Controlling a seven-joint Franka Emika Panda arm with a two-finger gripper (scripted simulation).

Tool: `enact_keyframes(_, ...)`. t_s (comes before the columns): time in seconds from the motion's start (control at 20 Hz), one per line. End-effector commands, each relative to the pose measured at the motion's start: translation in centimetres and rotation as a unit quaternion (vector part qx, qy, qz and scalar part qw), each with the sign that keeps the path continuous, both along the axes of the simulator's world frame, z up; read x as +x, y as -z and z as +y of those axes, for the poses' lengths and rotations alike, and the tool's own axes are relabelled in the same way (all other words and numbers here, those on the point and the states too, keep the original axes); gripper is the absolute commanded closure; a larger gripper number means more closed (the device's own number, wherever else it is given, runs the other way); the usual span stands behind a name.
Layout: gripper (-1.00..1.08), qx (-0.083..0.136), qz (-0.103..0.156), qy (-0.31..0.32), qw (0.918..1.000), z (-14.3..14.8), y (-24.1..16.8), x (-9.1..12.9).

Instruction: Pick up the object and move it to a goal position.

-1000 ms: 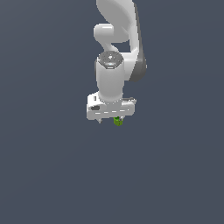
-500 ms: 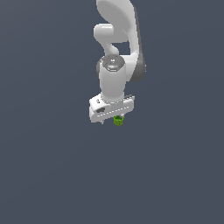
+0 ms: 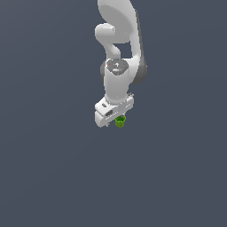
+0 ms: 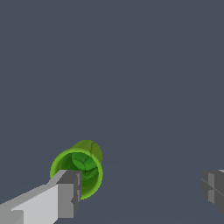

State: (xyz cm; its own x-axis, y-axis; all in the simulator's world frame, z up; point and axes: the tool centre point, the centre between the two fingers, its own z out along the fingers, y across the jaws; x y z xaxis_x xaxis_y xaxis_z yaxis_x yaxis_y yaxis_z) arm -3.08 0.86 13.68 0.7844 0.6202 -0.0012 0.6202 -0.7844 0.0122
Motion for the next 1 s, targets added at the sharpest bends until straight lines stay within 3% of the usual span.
enact_keyframes(0.0,-0.92,0.0,0.001,-0.038,0.9993,0.2,0.4,-0.5)
enact_keyframes(0.45,-0.92,0.0,0.003,-0.17,0.9854,1.1,1.9,-2.3)
enact_keyframes(0.7,-0.92,0.0,0.004,-0.243,0.9699,1.6,2.6,-3.3)
enact_keyframes(0.95,-0.92,0.001,0.005,-0.314,0.9494,2.2,3.3,-4.4)
